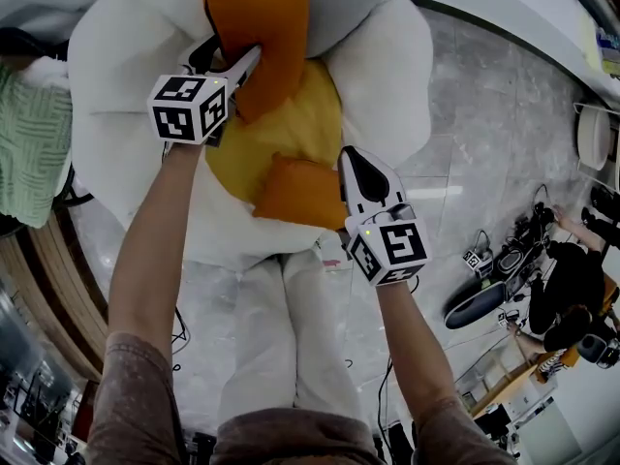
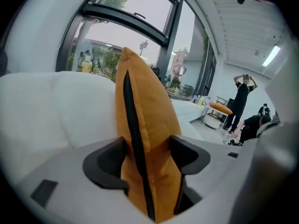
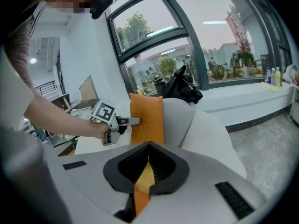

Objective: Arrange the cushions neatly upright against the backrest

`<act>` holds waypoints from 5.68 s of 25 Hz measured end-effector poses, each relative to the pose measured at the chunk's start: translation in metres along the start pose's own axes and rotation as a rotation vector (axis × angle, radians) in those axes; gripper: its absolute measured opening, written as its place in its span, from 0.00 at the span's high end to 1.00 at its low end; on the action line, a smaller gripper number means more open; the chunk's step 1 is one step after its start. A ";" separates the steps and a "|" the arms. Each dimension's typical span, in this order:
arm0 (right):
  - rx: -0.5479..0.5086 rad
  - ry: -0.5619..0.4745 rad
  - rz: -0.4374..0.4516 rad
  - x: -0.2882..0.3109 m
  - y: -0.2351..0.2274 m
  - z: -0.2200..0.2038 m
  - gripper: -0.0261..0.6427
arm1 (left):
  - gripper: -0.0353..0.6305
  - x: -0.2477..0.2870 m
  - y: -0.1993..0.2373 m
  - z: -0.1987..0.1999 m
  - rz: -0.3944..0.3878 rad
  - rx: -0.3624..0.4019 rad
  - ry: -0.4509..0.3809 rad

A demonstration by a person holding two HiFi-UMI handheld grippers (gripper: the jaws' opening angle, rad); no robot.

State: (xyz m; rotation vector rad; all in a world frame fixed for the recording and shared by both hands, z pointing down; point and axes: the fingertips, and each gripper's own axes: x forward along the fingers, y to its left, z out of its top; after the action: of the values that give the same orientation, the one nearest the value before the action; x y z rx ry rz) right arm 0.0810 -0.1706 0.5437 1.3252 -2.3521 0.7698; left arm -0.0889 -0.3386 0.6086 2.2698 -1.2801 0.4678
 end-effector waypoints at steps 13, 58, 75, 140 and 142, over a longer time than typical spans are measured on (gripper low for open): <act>-0.001 -0.015 -0.007 -0.014 0.008 0.018 0.93 | 0.38 -0.033 -0.031 0.016 0.007 0.150 -0.007; 0.139 -0.033 -0.199 -0.117 -0.004 -0.111 0.93 | 0.38 -0.051 -0.241 -0.177 -0.543 0.394 0.341; 0.172 -0.018 -0.209 -0.111 -0.023 -0.118 0.93 | 0.38 -0.023 -0.281 -0.246 -0.777 0.577 0.698; -0.018 0.007 0.008 -0.056 0.058 -0.003 0.93 | 0.79 -0.116 -0.170 -0.098 -0.445 0.044 0.344; -0.029 0.010 0.027 -0.053 0.065 0.001 0.93 | 0.79 -0.124 -0.160 -0.093 -0.409 0.028 0.318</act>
State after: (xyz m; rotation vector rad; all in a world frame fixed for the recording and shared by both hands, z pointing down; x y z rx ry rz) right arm 0.0526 -0.1083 0.4962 1.2765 -2.3692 0.7452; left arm -0.0178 -0.1294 0.5816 2.2843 -0.6381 0.6617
